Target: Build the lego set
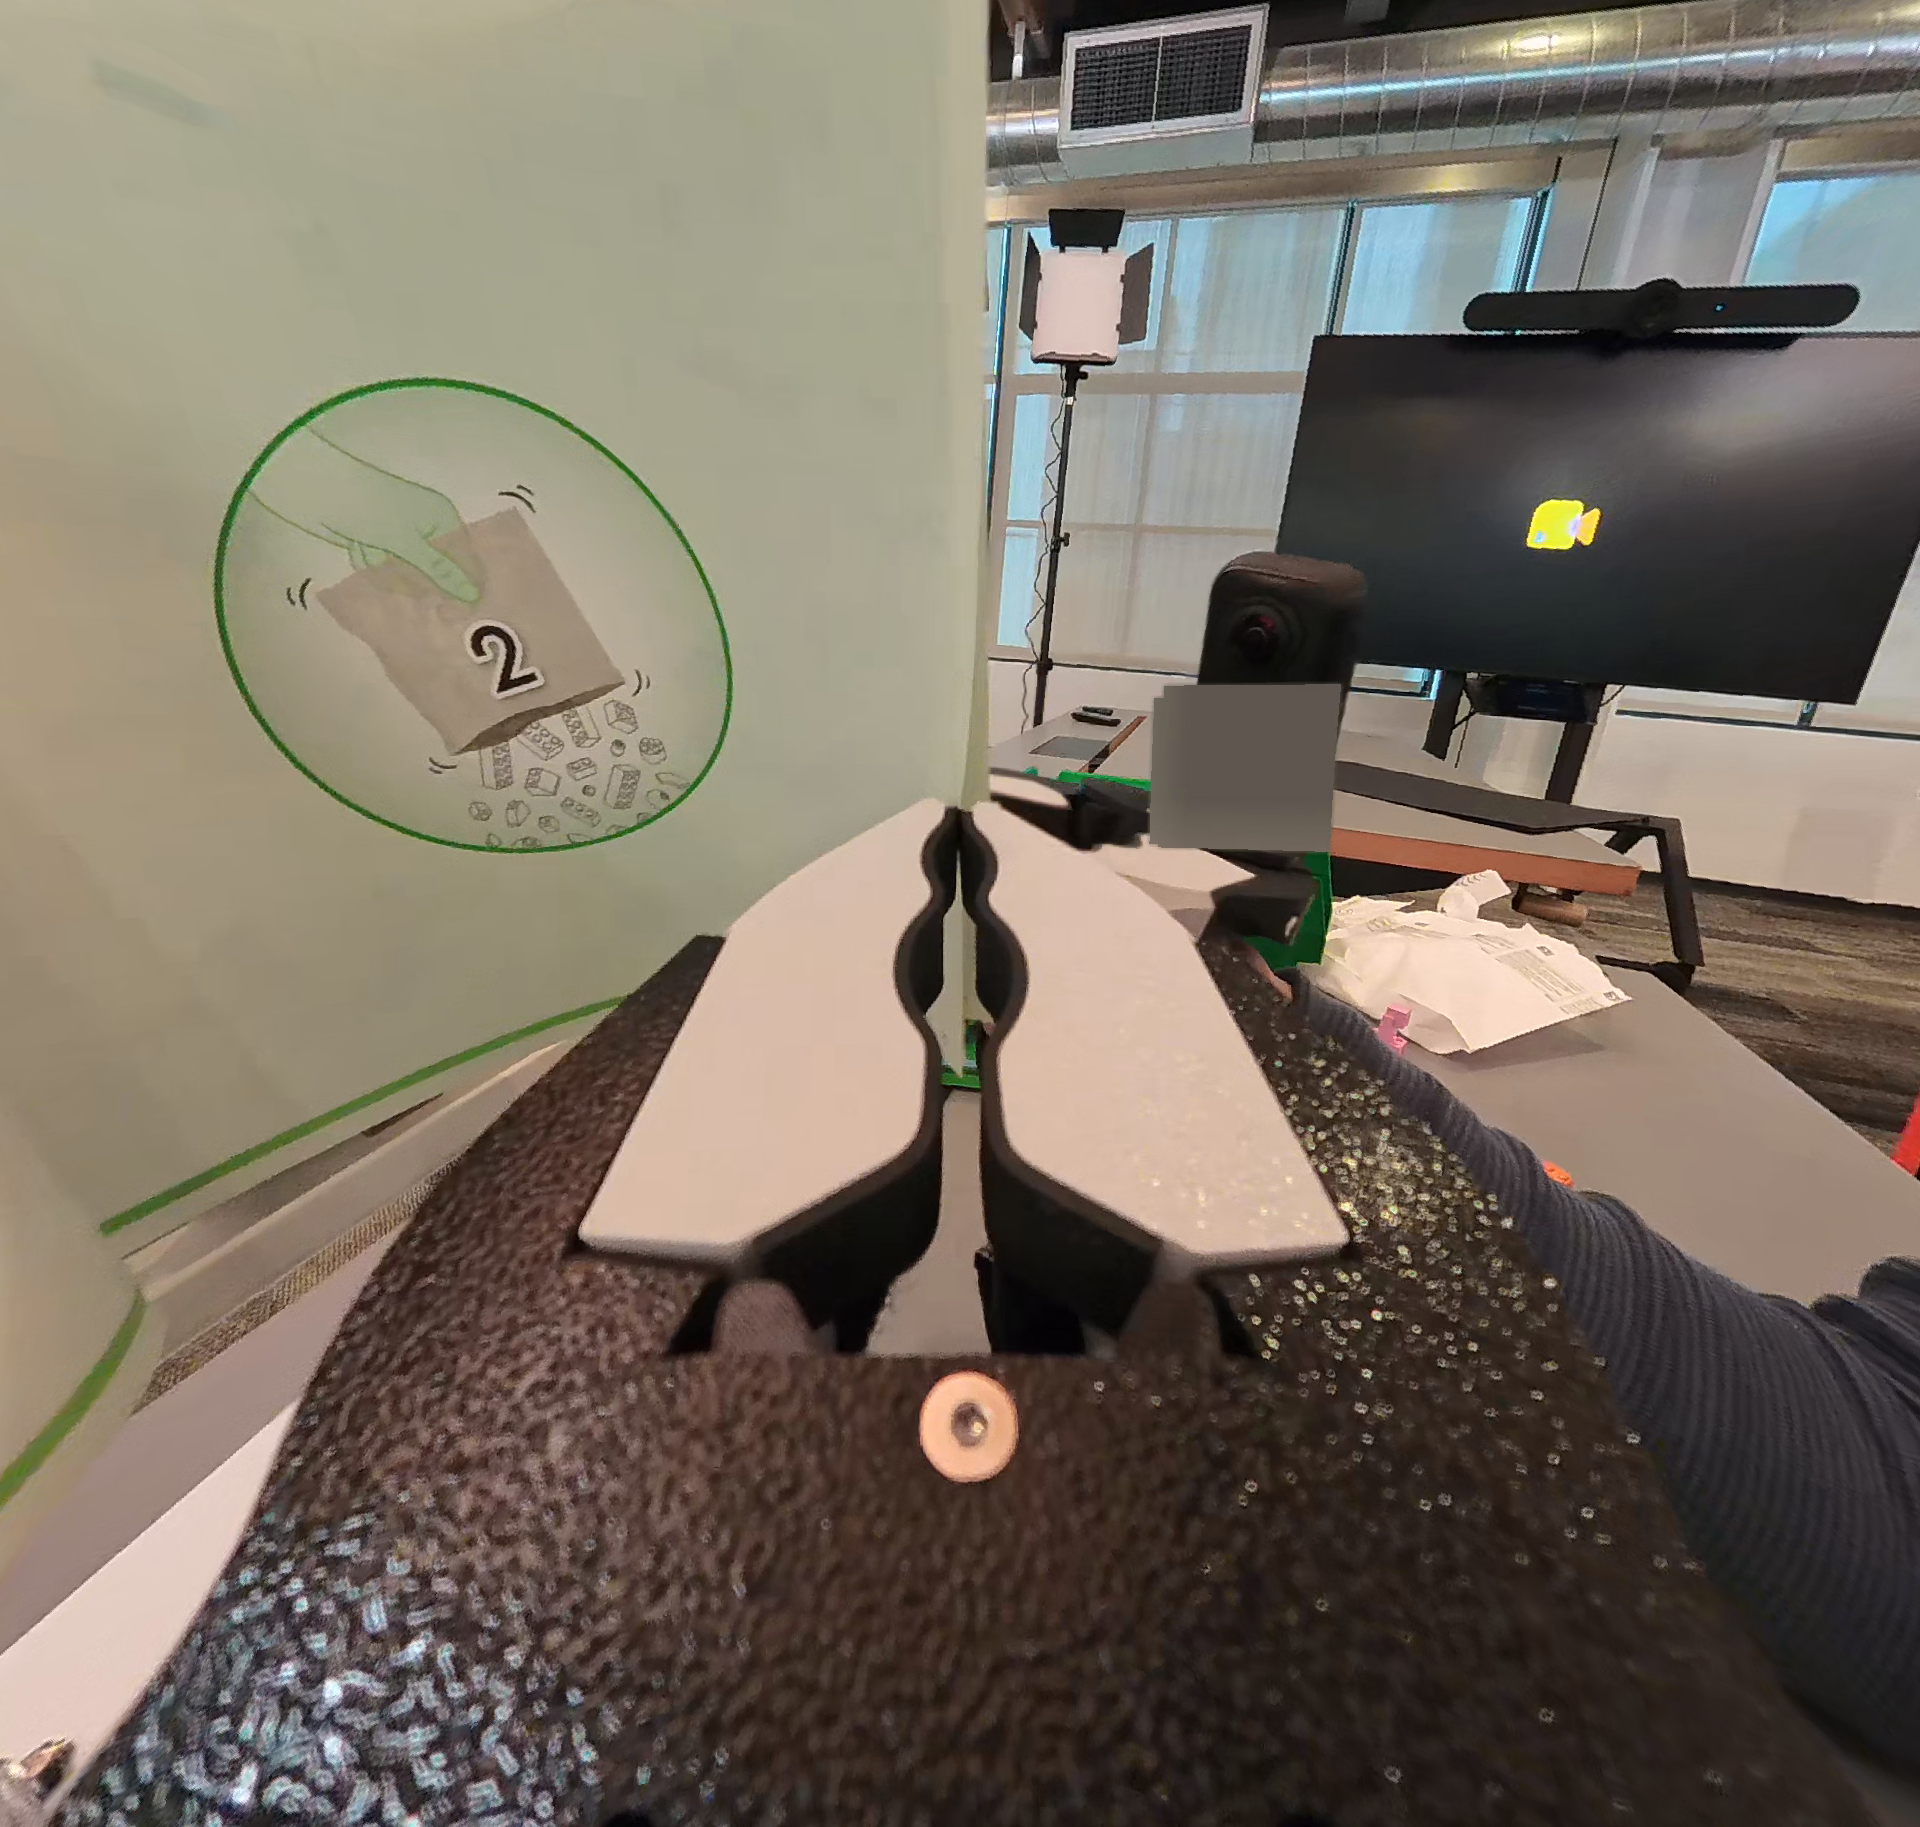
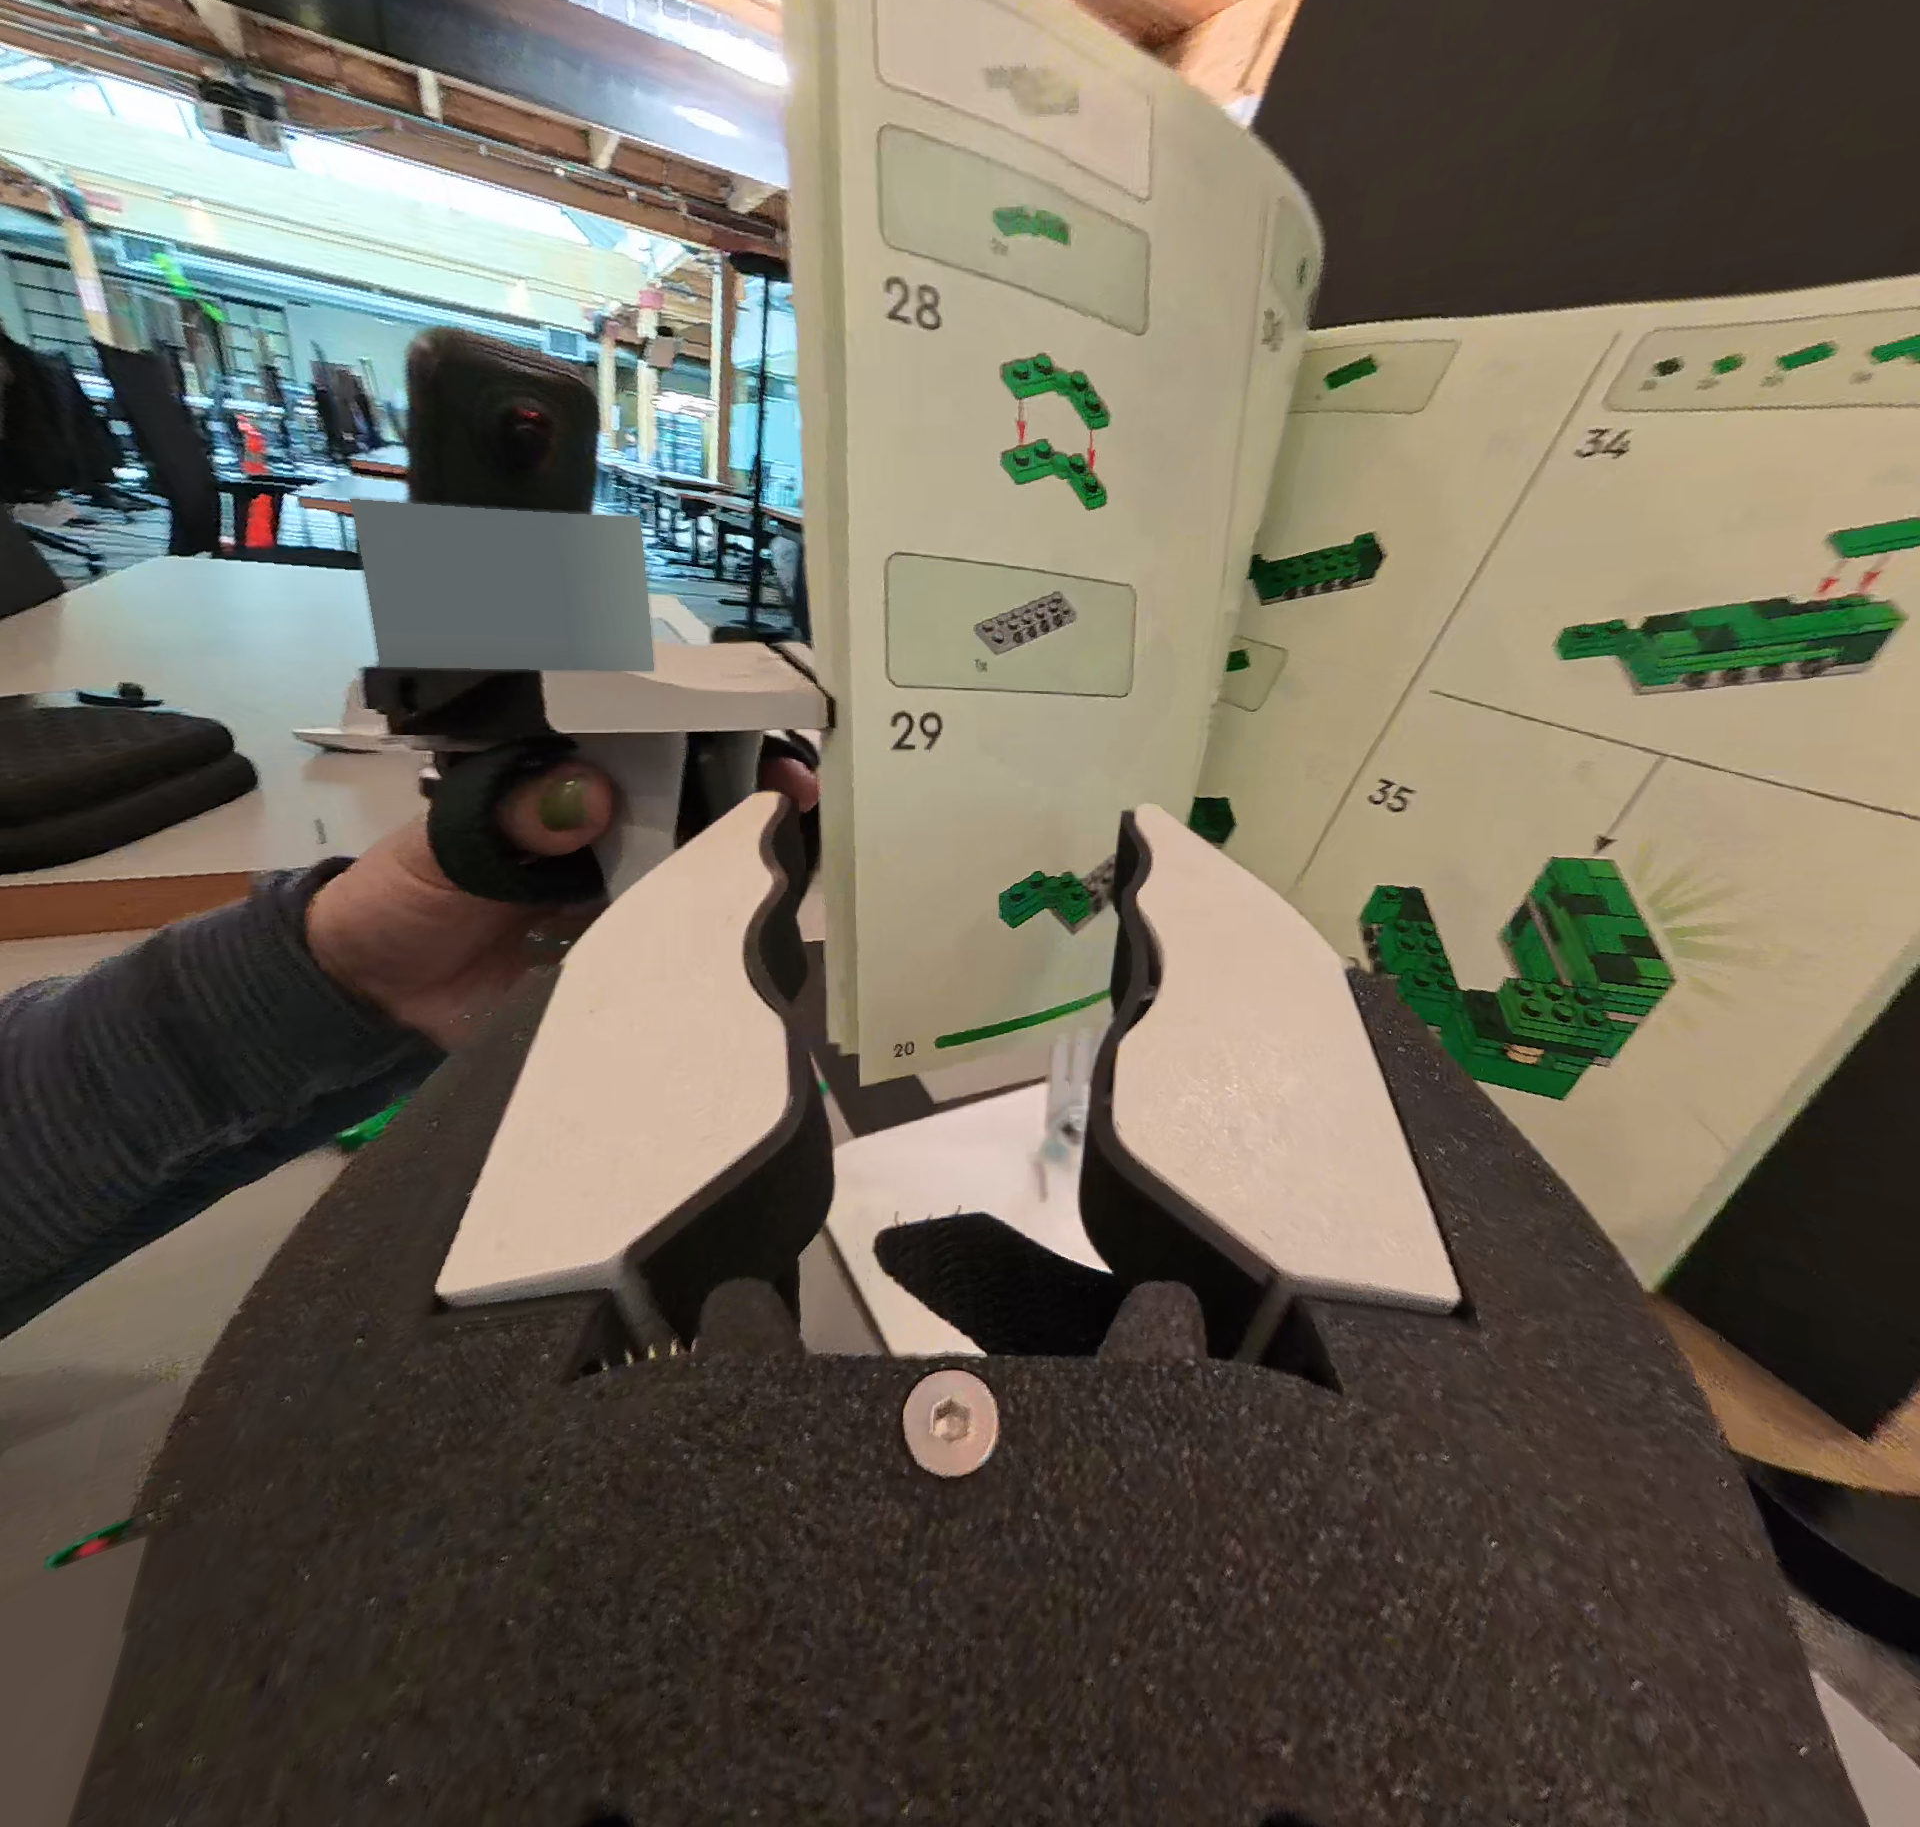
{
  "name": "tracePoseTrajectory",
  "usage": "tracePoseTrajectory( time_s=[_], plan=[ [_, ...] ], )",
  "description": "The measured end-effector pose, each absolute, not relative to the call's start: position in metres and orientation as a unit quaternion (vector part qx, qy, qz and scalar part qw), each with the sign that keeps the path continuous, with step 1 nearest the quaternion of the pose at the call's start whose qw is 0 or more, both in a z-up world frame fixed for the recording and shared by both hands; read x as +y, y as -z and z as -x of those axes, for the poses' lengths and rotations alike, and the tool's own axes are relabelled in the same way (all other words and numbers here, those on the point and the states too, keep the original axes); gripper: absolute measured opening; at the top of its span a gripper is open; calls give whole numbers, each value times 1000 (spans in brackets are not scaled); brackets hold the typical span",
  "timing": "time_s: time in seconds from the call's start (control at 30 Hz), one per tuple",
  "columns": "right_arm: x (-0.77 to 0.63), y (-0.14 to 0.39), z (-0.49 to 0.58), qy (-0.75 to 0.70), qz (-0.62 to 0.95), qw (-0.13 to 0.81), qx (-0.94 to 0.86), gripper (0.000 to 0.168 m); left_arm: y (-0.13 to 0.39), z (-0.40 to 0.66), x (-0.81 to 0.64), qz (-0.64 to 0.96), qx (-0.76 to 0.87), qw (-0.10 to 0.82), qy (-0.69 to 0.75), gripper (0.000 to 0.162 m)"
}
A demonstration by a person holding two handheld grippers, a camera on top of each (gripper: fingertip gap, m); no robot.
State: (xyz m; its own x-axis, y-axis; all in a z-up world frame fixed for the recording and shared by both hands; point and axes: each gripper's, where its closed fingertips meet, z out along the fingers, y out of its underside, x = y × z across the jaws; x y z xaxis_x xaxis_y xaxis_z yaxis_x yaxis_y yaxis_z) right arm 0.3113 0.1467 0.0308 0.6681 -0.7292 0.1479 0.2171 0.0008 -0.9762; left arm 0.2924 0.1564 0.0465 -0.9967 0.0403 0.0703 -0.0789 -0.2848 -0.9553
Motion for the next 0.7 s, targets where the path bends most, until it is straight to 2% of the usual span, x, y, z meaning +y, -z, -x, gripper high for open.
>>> tracePoseTrajectory(
  time_s=[0.47, 0.7],
  plan=[
    [138, -37, -319, 421, 608, 635, 224, 56, -46, -292, 156, -16, -600, 33, -799, 0],
    [138, -39, -315, 414, 602, 647, 216, 52, -46, -294, 158, -19, -597, 27, -802, 0]
  ],
)
